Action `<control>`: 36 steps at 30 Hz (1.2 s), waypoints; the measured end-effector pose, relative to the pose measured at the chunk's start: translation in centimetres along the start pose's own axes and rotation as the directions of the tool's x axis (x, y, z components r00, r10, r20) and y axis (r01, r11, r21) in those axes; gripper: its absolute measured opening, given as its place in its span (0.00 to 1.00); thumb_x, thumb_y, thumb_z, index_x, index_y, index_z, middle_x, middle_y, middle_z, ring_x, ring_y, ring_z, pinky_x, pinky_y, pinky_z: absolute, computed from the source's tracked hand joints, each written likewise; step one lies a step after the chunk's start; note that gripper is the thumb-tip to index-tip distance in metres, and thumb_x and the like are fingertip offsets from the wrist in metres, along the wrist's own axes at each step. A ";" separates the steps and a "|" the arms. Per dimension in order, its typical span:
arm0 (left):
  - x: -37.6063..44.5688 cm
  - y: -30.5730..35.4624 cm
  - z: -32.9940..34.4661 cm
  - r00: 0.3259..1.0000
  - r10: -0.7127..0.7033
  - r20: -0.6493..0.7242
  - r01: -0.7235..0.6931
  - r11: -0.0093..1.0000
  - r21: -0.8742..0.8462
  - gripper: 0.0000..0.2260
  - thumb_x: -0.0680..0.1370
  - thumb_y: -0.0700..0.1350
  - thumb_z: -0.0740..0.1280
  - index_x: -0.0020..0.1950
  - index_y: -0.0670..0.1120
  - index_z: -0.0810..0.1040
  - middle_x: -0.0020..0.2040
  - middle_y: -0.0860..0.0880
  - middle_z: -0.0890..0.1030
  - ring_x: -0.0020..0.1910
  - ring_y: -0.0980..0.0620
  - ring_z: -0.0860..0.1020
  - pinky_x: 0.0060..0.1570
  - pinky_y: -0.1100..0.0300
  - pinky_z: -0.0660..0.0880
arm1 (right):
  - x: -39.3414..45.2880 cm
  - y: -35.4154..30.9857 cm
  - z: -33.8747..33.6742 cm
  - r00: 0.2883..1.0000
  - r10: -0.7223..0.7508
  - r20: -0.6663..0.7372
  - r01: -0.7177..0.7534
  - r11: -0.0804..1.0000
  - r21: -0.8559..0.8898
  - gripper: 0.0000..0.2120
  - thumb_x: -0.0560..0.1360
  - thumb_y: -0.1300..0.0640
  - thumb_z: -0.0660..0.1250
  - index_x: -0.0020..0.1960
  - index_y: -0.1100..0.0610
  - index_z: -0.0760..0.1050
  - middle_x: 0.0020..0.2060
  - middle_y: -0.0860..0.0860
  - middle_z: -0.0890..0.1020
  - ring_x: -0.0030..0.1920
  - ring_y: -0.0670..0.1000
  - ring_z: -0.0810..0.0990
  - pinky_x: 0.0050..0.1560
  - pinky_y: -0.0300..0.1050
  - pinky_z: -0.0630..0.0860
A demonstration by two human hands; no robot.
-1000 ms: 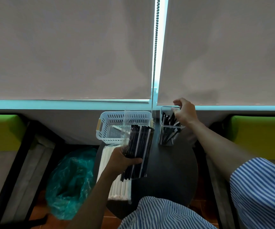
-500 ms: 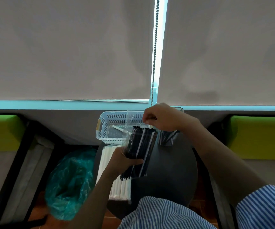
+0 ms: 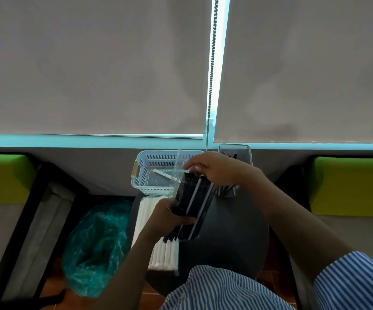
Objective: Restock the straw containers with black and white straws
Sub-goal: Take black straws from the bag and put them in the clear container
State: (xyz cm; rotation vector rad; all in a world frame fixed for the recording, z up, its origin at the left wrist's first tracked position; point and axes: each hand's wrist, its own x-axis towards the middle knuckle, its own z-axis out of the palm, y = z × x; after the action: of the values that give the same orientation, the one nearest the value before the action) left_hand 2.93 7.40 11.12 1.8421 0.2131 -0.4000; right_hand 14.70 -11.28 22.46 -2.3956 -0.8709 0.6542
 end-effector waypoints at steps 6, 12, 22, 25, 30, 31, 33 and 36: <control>0.0 0.3 0.0 0.999 0.041 0.017 -0.041 0.999 0.018 0.17 0.67 0.41 0.82 0.54 0.48 0.85 0.50 0.51 0.87 0.50 0.52 0.86 0.56 0.47 0.82 | -0.5 -0.1 -0.2 0.997 -0.003 0.079 0.003 1.000 0.007 0.18 0.79 0.61 0.67 0.68 0.51 0.76 0.56 0.49 0.83 0.55 0.49 0.81 0.63 0.53 0.77; -0.3 0.8 0.1 0.997 0.076 0.025 -0.076 0.997 0.009 0.17 0.68 0.42 0.81 0.55 0.50 0.84 0.51 0.53 0.87 0.52 0.55 0.85 0.57 0.51 0.81 | -0.2 -0.1 0.1 0.999 -0.034 0.002 0.034 0.999 -0.029 0.12 0.77 0.58 0.71 0.60 0.54 0.81 0.48 0.48 0.85 0.47 0.49 0.83 0.57 0.53 0.80; -0.6 1.1 0.1 0.995 0.095 0.024 -0.093 0.994 -0.048 0.16 0.69 0.38 0.79 0.54 0.52 0.84 0.51 0.53 0.87 0.52 0.54 0.85 0.57 0.55 0.81 | 0.0 -0.4 -0.7 0.970 -0.072 -0.230 0.078 0.997 0.015 0.10 0.74 0.61 0.74 0.56 0.58 0.84 0.45 0.53 0.87 0.45 0.47 0.84 0.56 0.44 0.80; -0.6 1.0 0.2 0.995 0.097 0.033 -0.095 0.994 -0.053 0.16 0.69 0.39 0.80 0.55 0.51 0.84 0.51 0.53 0.87 0.53 0.54 0.85 0.57 0.54 0.81 | -0.2 -0.2 -0.8 0.967 -0.085 -0.241 0.091 0.996 0.012 0.10 0.75 0.64 0.73 0.56 0.59 0.84 0.46 0.53 0.87 0.45 0.44 0.84 0.56 0.40 0.80; -0.6 0.6 0.2 0.996 0.082 0.043 -0.080 0.996 -0.040 0.17 0.69 0.40 0.80 0.56 0.50 0.84 0.52 0.53 0.87 0.53 0.54 0.85 0.58 0.53 0.81 | -0.1 0.2 -1.0 0.962 -0.079 -0.259 0.087 0.996 0.016 0.13 0.76 0.71 0.67 0.54 0.58 0.85 0.43 0.50 0.87 0.42 0.40 0.84 0.52 0.38 0.81; -0.6 0.6 0.2 0.996 0.080 0.046 -0.078 0.996 -0.034 0.16 0.70 0.40 0.79 0.55 0.51 0.84 0.52 0.53 0.87 0.52 0.54 0.85 0.57 0.53 0.81 | -0.1 0.2 -1.1 0.962 -0.080 -0.262 0.086 0.996 0.009 0.13 0.76 0.71 0.67 0.53 0.58 0.84 0.42 0.50 0.87 0.42 0.41 0.84 0.51 0.37 0.80; -0.7 0.5 0.2 0.996 0.075 0.046 -0.074 0.997 -0.029 0.16 0.69 0.40 0.80 0.54 0.54 0.84 0.51 0.54 0.87 0.52 0.55 0.85 0.57 0.53 0.81 | -0.1 0.1 -1.3 0.957 -0.086 -0.276 0.089 0.996 0.000 0.11 0.75 0.70 0.68 0.51 0.59 0.84 0.42 0.50 0.86 0.43 0.43 0.84 0.50 0.37 0.79; -0.7 0.5 0.2 0.996 0.076 0.043 -0.075 0.997 -0.024 0.17 0.69 0.40 0.80 0.54 0.54 0.84 0.51 0.54 0.87 0.52 0.55 0.85 0.57 0.54 0.81 | -0.2 0.2 -1.5 0.948 -0.077 -0.308 0.088 0.996 0.024 0.10 0.75 0.71 0.68 0.50 0.60 0.84 0.42 0.51 0.86 0.42 0.44 0.83 0.46 0.29 0.76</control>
State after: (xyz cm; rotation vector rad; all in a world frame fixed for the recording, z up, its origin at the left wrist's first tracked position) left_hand 2.41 7.08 11.75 1.8118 0.1169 -0.3828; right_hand 15.54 -11.96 23.49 -2.3295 -0.8107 0.2510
